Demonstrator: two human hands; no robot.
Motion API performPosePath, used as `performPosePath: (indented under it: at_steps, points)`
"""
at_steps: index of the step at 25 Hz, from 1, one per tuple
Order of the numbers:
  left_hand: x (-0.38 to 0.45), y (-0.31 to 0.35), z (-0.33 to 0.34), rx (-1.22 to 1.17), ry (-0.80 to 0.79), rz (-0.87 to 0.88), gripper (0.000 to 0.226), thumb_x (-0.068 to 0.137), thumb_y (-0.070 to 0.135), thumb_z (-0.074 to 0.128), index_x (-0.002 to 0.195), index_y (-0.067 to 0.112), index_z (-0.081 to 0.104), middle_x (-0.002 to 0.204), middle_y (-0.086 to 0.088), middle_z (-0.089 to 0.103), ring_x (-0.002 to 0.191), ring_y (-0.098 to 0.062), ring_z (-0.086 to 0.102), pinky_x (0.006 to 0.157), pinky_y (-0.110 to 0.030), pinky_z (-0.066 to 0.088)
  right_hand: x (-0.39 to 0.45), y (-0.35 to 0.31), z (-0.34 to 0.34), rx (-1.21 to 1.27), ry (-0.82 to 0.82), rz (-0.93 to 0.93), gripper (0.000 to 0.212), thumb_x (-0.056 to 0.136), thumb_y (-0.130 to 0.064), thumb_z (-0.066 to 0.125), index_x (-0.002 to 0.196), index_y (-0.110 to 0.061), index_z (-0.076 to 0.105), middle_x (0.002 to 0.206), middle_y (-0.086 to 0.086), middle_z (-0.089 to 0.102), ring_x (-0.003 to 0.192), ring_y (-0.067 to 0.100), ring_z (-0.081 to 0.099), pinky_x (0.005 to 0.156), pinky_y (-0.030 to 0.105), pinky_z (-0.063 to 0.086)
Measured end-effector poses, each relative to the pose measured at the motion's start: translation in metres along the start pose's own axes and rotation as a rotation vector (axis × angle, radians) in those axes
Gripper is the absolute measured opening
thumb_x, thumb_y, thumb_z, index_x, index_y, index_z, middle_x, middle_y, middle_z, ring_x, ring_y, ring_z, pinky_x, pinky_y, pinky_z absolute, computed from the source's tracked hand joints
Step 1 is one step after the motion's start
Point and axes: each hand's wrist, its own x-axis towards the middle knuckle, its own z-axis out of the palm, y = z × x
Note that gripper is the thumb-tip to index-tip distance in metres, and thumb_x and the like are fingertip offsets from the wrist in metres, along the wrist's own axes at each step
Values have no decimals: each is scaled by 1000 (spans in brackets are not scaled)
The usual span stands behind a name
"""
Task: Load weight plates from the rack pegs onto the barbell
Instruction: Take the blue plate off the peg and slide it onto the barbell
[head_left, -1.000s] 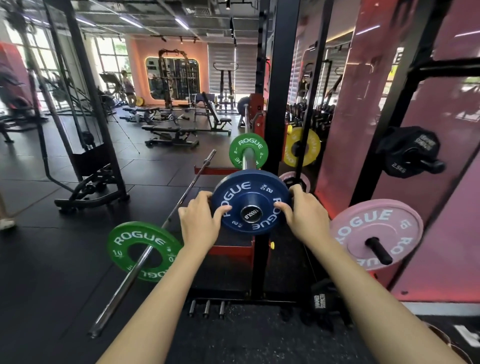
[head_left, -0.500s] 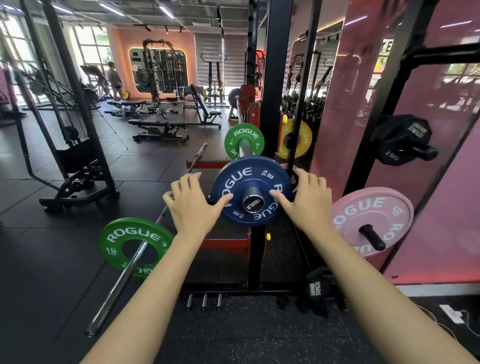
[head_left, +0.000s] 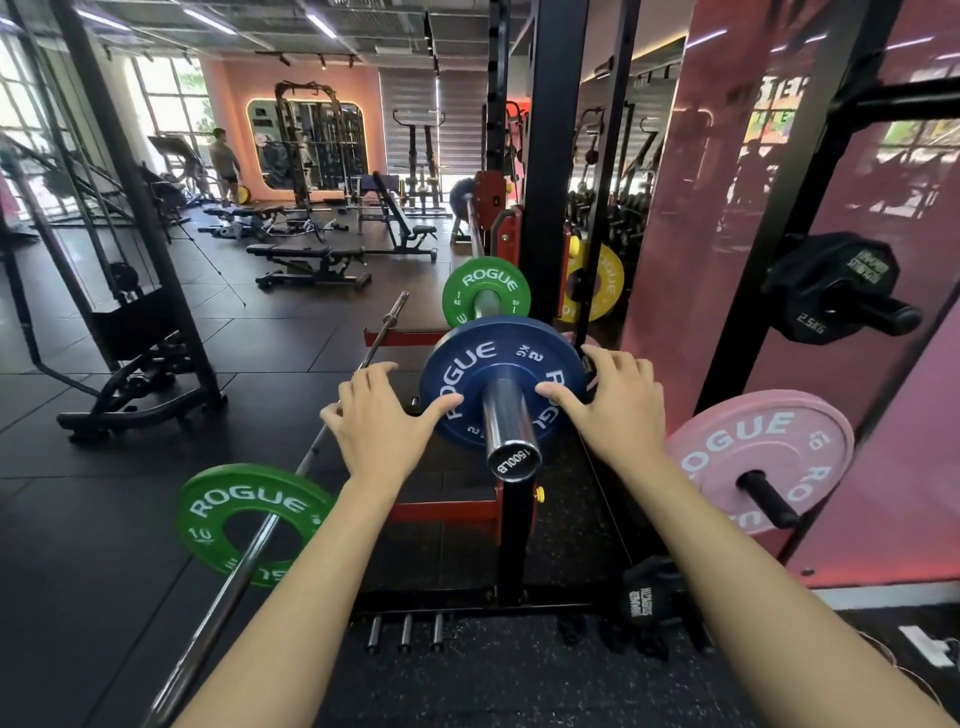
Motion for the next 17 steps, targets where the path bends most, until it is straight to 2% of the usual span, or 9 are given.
performPosePath:
  at_steps: [5,11,17]
  points:
    - [49,-3,45,6,-15,-21,96,64,95,46,122,19,53,125,2,58,117,-22,49,97,-49,32,57,10,53,16,-10,-1,83,75,-85,41,127,-22,57,123,5,60,115,30,48,86,45,44]
    - [124,-5,110,8,-28,-27,86,68,92,47,115,20,55,118,5,60,112,-20,51,93,-47,33,136,18,120,56,8,-4,83,73,-84,46,122,-18,59,121,10,62,112,34,51,85,47,47]
    - [192,-2,172,25,-23,-40,83,71,90,47,111,18,55,112,2,63,107,-24,55,91,-48,34,203,21,172,85,-28,3,80,76,-81,48,123,-17,58,117,11,62,112,34,50,85,48,48]
